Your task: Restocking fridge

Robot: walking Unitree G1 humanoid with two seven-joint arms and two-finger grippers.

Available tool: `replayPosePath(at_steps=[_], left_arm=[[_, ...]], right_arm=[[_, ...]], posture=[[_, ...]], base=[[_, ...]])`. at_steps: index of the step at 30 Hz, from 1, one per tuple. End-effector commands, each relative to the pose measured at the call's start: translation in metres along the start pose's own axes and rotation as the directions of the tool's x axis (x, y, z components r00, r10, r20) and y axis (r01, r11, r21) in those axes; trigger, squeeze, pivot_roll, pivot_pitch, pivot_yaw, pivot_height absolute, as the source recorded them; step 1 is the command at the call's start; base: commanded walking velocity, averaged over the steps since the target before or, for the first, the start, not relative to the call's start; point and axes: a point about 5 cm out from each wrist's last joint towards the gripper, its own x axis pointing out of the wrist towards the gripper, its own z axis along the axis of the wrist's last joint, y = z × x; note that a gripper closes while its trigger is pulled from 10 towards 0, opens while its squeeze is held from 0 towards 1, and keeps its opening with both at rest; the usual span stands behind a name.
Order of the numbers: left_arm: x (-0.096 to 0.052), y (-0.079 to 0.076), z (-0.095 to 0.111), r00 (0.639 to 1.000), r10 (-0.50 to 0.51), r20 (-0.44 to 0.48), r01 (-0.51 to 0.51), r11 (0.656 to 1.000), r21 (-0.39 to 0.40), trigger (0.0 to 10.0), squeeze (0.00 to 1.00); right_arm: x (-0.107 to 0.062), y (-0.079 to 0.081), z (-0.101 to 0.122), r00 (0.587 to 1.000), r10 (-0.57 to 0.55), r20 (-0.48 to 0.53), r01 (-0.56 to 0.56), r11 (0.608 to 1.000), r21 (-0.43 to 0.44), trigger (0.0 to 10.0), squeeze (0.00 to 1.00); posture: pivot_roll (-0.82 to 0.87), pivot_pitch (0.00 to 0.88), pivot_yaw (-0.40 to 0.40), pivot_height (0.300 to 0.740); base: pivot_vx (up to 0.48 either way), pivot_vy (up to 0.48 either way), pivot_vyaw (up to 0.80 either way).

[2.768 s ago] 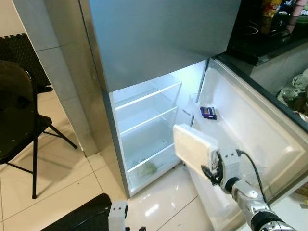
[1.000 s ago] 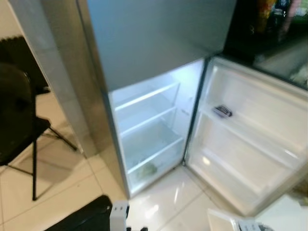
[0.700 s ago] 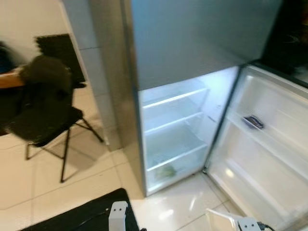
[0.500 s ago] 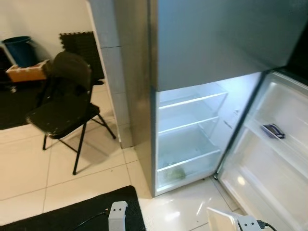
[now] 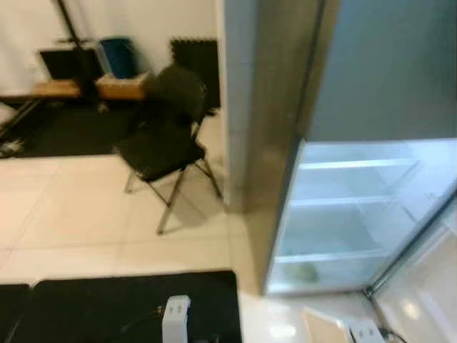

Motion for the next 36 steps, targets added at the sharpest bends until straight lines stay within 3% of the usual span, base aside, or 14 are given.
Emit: replayPosePath(at_steps=[1,6,18,36], left_arm=[[0.0009,-0.0012,0.0013,1.000,-0.003,-0.003,0.003,1.000,0.006,10.0,0.00],[0.0008,-0.0010,0.0014,1.000,-0.001,-0.003,0.001,1.000,0.004,10.0,0.00],[0.0009,-0.0004,0.0013,1.000,0.009,-0.006,-0.009,1.000,-0.001,10.0,0.00],[-0.0015,0.0028,-0.0024,0.999,-0.005,-0.051,0.008,0.997,0.071,10.0,0.00]], right_arm=[[0.0005,-0.0004,0.0044,1.000,-0.005,0.019,0.005,1.000,-0.001,10.0,0.00],[0.0007,-0.0006,0.0052,1.000,-0.015,0.023,0.015,1.000,0.009,10.0,0.00],[0.0009,-0.0009,0.0059,0.999,-0.038,0.027,0.037,0.998,0.043,10.0,0.00],[0.0004,0.0011,0.0008,1.000,-0.028,0.011,0.028,0.999,0.033,10.0,0.00]], posture=[[-0.04,0.000,-0.053,0.740],[-0.03,0.000,-0.052,0.740],[-0.03,0.000,-0.051,0.740],[-0.03,0.000,-0.045,0.740]], base=[[0.000,0.000,0.76],[0.000,0.000,0.77],[0.000,0.000,0.00],[0.071,0.000,0.00]])
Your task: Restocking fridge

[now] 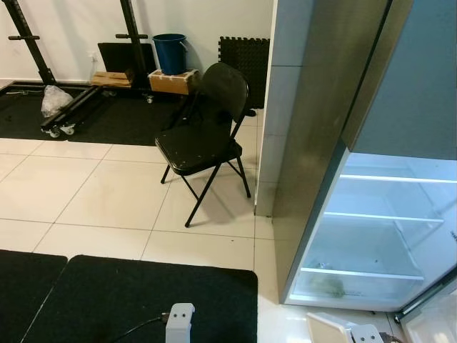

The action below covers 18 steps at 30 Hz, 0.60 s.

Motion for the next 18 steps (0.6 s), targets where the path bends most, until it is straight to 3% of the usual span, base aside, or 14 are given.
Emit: replayPosePath(at_steps=[1,18], left_arm=[[-0.0024,0.0054,-0.0008,1.000,0.011,-0.017,-0.010,1.000,0.015,10.0,0.00],[-0.0010,0.0014,-0.0037,1.000,0.006,-0.022,-0.006,1.000,0.017,10.0,0.00]], right_arm=[[0.0001,-0.0033,0.0036,1.000,-0.008,0.012,0.008,1.000,0.004,10.0,0.00],[0.0003,-0.0013,0.0030,1.000,-0.003,0.011,0.003,1.000,-0.002,10.0,0.00]], posture=[[-0.03,0.000,-0.045,0.740],[-0.04,0.000,-0.047,0.740]], base=[[0.259,0.000,0.00],[0.241,0.000,0.00]])
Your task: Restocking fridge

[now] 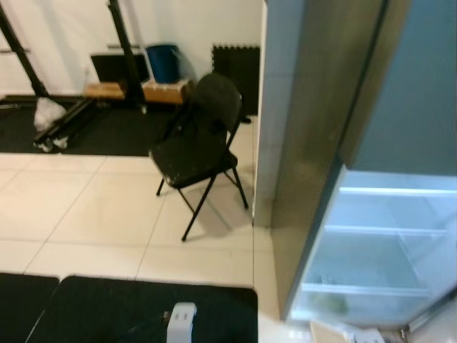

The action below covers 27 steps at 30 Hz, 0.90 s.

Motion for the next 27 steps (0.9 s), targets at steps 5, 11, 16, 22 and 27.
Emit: replayPosePath(at_steps=[5,11,16,22,27], left_arm=[[-0.0010,0.0029,-0.0001,1.000,0.019,0.006,-0.019,1.000,-0.022,10.0,0.00],[-0.0006,0.0004,-0.0011,1.000,-0.010,-0.001,0.010,1.000,-0.019,10.0,0.00],[-0.0004,-0.0005,-0.0015,1.000,-0.017,-0.002,0.017,1.000,-0.019,10.0,0.00],[-0.0002,-0.0010,-0.0014,1.000,-0.021,-0.002,0.021,1.000,-0.021,10.0,0.00],[-0.0001,-0.0012,-0.0013,1.000,-0.024,-0.002,0.024,0.999,-0.021,10.0,0.00]], right_arm=[[0.0003,-0.0012,0.0038,1.000,-0.005,0.019,0.005,1.000,0.003,10.0,0.00],[0.0002,-0.0006,0.0031,1.000,-0.004,0.017,0.004,1.000,0.004,10.0,0.00],[0.0001,-0.0007,0.0025,1.000,-0.006,0.015,0.006,1.000,0.007,10.0,0.00],[0.0002,-0.0006,0.0025,1.000,-0.007,0.016,0.007,1.000,0.008,10.0,0.00],[0.0002,-0.0003,0.0027,1.000,-0.008,0.018,0.008,1.000,0.010,10.0,0.00]], posture=[[-0.04,0.000,-0.047,0.740],[-0.04,0.000,-0.046,0.740],[-0.04,0.000,-0.046,0.740],[-0.04,0.000,-0.045,0.740],[-0.04,0.000,-0.044,0.740]], base=[[0.000,0.000,0.00],[0.000,-0.058,0.00],[0.196,-0.382,0.00],[0.249,-0.393,0.00],[0.250,-0.393,0.00]])
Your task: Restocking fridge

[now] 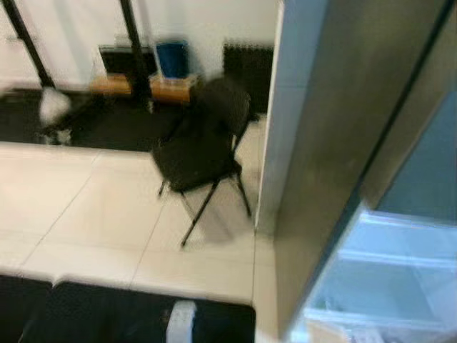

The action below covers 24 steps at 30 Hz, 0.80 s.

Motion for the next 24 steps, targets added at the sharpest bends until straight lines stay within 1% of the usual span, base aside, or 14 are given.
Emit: replayPosePath(at_steps=[1,6,9,12,16,24], left_arm=[[-0.0008,0.0007,-0.0034,1.000,0.001,-0.012,-0.001,1.000,-0.010,10.0,0.00],[-0.0008,0.0002,-0.0043,1.000,-0.004,-0.015,0.004,1.000,-0.014,10.0,0.00],[-0.0010,0.0009,-0.0053,1.000,0.010,-0.018,-0.011,1.000,-0.018,10.0,0.00],[-0.0016,0.0019,-0.0061,1.000,0.017,-0.018,-0.017,1.000,-0.015,10.0,0.00],[-0.0019,0.0028,-0.0074,0.999,0.025,-0.031,-0.026,1.000,-0.009,10.0,0.00],[-0.0013,0.0013,-0.0076,0.999,0.023,-0.027,-0.023,1.000,-0.012,10.0,0.00]], right_arm=[[0.0014,0.0044,0.0071,1.000,0.007,0.031,-0.007,1.000,0.013,10.0,0.00],[0.0015,0.0050,0.0074,0.999,0.007,0.033,-0.007,1.000,0.015,10.0,0.00],[0.0016,0.0056,0.0067,1.000,0.004,0.029,-0.005,1.000,0.025,10.0,0.00],[0.0016,0.0064,0.0043,1.000,0.003,0.009,-0.003,1.000,0.019,10.0,0.00],[0.0016,0.0062,0.0041,1.000,0.002,0.008,-0.002,1.000,0.022,10.0,0.00],[0.0014,0.0056,0.0038,1.000,-0.001,0.012,0.000,1.000,0.029,10.0,0.00]], posture=[[-0.04,0.000,-0.044,0.740],[-0.04,0.000,-0.043,0.740],[-0.04,0.000,-0.043,0.740],[-0.04,0.000,-0.042,0.740],[-0.04,0.000,-0.042,0.740],[-0.04,0.000,-0.043,0.740]], base=[[0.247,-0.394,0.00],[0.253,-0.392,0.00],[0.000,-0.089,0.00],[0.000,0.000,-0.78],[0.000,0.000,-0.79],[0.000,0.000,-0.79]])
